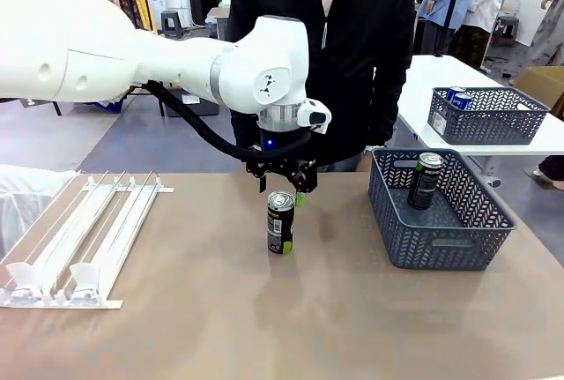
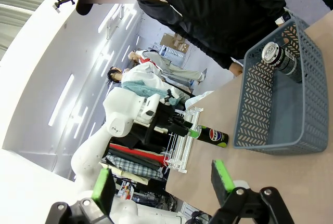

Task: Retrieve and store the cans from the dispenser.
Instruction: Pick up one can from the Automatic Can Dispenser and place it in the middle of the table.

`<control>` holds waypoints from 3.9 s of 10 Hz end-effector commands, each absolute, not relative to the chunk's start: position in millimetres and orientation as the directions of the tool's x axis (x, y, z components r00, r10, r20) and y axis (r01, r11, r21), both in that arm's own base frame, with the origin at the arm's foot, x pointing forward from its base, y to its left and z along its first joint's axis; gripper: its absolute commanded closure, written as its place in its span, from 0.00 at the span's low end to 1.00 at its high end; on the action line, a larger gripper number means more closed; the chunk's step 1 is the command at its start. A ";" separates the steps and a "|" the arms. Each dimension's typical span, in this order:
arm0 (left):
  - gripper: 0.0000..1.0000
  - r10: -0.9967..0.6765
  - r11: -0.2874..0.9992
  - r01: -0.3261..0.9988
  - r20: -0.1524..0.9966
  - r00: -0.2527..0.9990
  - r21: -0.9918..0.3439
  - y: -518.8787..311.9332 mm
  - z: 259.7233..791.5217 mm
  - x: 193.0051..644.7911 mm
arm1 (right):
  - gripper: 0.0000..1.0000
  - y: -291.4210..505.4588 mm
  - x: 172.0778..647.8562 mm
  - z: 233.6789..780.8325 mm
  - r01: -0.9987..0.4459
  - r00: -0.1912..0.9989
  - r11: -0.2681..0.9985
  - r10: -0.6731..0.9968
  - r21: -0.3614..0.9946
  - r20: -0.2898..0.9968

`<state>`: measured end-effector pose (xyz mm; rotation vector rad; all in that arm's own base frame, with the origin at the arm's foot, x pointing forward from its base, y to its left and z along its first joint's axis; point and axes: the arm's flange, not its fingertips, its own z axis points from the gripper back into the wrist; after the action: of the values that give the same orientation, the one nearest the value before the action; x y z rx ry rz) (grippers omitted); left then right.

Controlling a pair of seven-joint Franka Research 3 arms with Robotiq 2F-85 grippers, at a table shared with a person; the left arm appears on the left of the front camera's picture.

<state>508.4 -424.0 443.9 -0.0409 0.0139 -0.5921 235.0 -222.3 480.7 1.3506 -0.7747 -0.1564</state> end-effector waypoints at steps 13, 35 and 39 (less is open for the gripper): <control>0.00 0.274 0.282 0.069 0.150 0.950 -0.957 98.6 449.6 338.0 | 0.00 -221.7 237.5 484.0 -0.345 0.731 0.238 -0.539 0.908 0.419; 0.00 0.242 0.371 0.066 0.165 0.956 -0.926 111.1 475.1 327.5 | 0.00 -221.7 237.5 484.0 -0.345 0.731 0.238 -0.539 0.908 0.419; 0.00 0.242 0.371 0.066 0.165 0.956 -0.926 111.1 475.1 327.5 | 0.00 -221.7 237.5 484.0 -0.345 0.731 0.238 -0.539 0.908 0.419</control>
<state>330.2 110.7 473.4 -1.1958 -0.3065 0.1174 234.9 -222.7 480.3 1.3512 -0.7743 -0.1580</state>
